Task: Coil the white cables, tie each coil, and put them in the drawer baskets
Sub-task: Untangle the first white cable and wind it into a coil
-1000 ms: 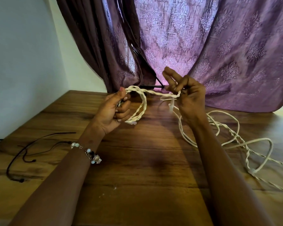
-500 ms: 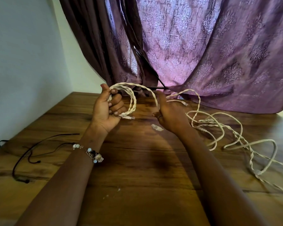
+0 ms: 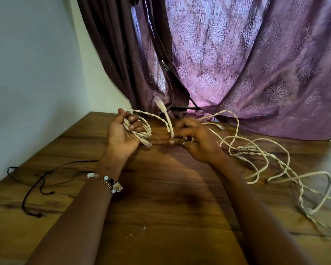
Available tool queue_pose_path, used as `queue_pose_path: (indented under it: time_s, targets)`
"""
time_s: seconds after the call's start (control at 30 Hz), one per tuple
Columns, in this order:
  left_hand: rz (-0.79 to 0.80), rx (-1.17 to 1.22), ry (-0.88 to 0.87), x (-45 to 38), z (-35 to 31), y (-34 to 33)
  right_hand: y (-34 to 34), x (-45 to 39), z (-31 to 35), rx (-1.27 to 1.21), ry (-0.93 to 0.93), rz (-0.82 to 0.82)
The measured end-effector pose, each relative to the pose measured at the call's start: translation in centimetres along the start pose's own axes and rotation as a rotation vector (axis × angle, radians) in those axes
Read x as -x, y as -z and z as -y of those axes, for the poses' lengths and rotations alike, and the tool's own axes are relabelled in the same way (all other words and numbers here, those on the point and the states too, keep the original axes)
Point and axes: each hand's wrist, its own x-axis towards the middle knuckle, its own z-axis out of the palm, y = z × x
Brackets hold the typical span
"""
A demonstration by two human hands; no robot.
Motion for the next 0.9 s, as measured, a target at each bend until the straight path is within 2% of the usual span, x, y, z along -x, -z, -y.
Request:
queue_pose_path:
  time_s: [0.07, 0.13, 0.2, 0.37, 0.53, 0.77, 0.87, 0.9]
  targets:
    - [-0.045, -0.091, 0.007, 0.2, 0.6, -0.6, -0.2, -0.2, 0.0, -0.032, 0.008, -0.071]
    - [-0.056, -0.206, 0.029, 0.5, 1.3, -1.1, -0.4, -0.2, 0.6, -0.213, -0.085, -0.087]
    - [0.005, -0.267, 0.082, 0.9, 2.0, -1.5, -1.1, -0.1, 1.1, -0.391, -0.209, -0.114]
    - [0.107, -0.327, 0.23, 1.9, 3.3, -2.7, -3.6, -0.1, 1.3, -0.524, -0.401, -0.185]
    - [0.102, -0.403, 0.189, 2.0, 3.7, -3.0, -4.1, 0.0, 1.5, -0.596, -0.482, -0.291]
    - [0.165, -0.281, 0.202, 0.8, 3.6, -1.4, -3.7, 0.0, 1.4, -0.484, -0.475, -0.352]
    - [0.216, -0.367, 0.282, 0.7, 3.0, -0.9, -2.1, -0.3, 1.2, -0.473, -0.382, -0.483]
    - [0.232, -0.397, 0.306, 0.9, 2.9, -1.0, -1.6, -0.2, 1.0, -0.399, -0.315, -0.49]
